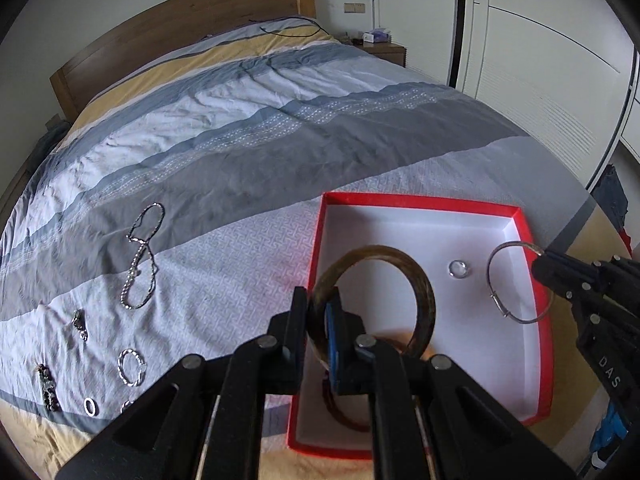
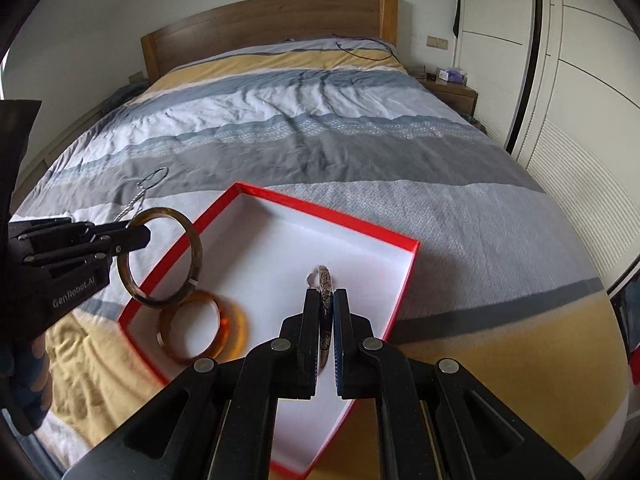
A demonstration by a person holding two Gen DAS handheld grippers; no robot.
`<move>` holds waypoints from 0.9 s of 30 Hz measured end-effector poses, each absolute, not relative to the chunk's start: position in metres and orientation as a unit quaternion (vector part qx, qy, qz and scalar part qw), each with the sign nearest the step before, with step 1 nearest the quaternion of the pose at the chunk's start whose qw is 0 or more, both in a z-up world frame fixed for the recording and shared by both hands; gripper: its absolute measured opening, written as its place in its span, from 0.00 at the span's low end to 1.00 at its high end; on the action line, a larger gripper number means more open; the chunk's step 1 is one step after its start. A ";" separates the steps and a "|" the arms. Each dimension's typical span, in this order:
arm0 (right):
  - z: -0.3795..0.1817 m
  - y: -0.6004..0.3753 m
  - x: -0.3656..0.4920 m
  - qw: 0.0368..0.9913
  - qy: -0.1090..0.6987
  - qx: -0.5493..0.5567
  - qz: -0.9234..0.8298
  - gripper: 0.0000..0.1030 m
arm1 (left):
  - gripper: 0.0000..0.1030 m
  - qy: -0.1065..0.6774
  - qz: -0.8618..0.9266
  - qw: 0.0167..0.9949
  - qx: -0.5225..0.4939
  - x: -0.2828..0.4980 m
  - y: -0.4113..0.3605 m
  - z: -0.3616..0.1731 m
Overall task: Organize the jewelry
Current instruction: 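Carry both bangles into the red box while the right tool opens, releasing the cuff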
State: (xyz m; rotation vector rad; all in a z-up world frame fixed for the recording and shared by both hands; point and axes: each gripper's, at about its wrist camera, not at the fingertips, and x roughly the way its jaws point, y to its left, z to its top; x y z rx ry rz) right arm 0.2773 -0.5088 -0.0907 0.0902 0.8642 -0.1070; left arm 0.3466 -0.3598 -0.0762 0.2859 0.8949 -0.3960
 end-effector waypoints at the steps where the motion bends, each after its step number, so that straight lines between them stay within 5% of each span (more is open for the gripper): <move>1: -0.093 -0.513 0.284 0.905 0.419 0.047 -0.049 0.06 | 0.08 0.430 -0.189 0.872 0.138 0.351 -0.364 -0.080; 27: -0.144 -0.541 0.341 0.879 0.470 0.026 -0.072 0.06 | 0.10 0.473 -0.179 0.851 0.141 0.377 -0.387 -0.141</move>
